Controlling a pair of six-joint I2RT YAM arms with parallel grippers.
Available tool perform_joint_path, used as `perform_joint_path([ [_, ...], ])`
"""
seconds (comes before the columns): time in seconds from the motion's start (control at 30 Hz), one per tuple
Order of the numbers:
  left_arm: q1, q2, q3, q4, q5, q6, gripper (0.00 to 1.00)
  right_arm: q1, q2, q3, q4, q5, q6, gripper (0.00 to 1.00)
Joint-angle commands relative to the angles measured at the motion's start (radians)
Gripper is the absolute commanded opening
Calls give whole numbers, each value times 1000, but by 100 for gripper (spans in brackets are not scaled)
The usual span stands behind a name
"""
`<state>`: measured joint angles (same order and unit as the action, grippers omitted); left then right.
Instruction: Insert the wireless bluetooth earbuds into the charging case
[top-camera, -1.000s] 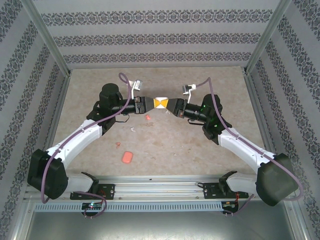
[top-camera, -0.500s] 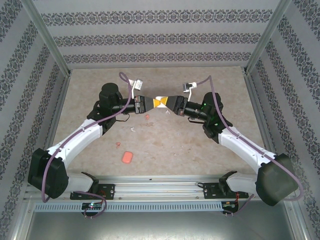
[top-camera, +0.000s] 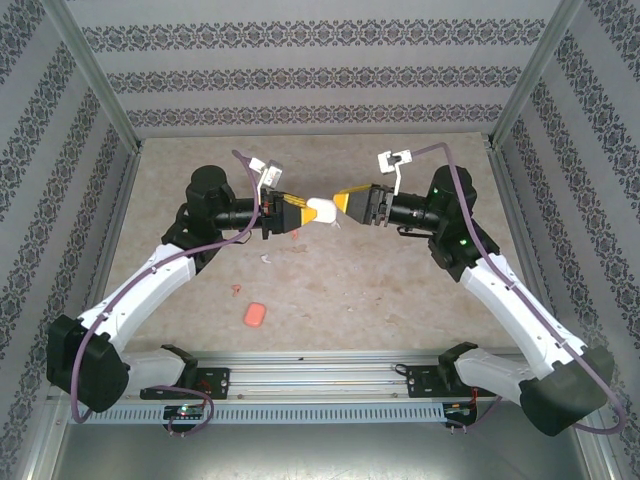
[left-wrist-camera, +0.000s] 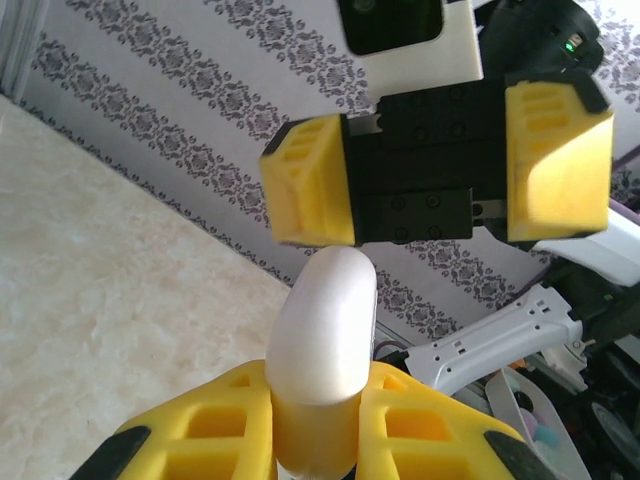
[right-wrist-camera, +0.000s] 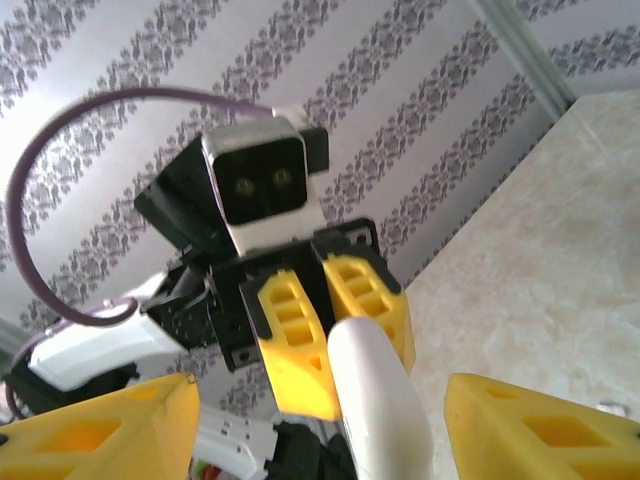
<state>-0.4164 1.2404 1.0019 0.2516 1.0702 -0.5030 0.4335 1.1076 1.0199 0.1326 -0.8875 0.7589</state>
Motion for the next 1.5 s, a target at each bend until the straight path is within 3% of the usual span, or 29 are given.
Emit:
perform_joint_path([
  [0.0,13,-24,29,81,61,65,0,23,24,41,-120,-54,-110,64],
  [0.5,11,-56,57,-51,100,170,0,44,55,39,-73,-64,-96,33],
  [0.73,12,-44,64,-31,97,137,0,87,69,57,-102,-45,-143,44],
  [0.97,12,-27,67,-16,116,113,0,88,78,77,-138,-36,-180,24],
  [1.13,13,-28,53,17,116,83,18,88,77,79,-133,-37,-191,14],
  [1.3,13,-18,43,58,123,43,35,88,72,80,-127,-34,-200,11],
  [1.47,13,-8,32,90,129,16,39,88,76,79,-126,-40,-202,10],
])
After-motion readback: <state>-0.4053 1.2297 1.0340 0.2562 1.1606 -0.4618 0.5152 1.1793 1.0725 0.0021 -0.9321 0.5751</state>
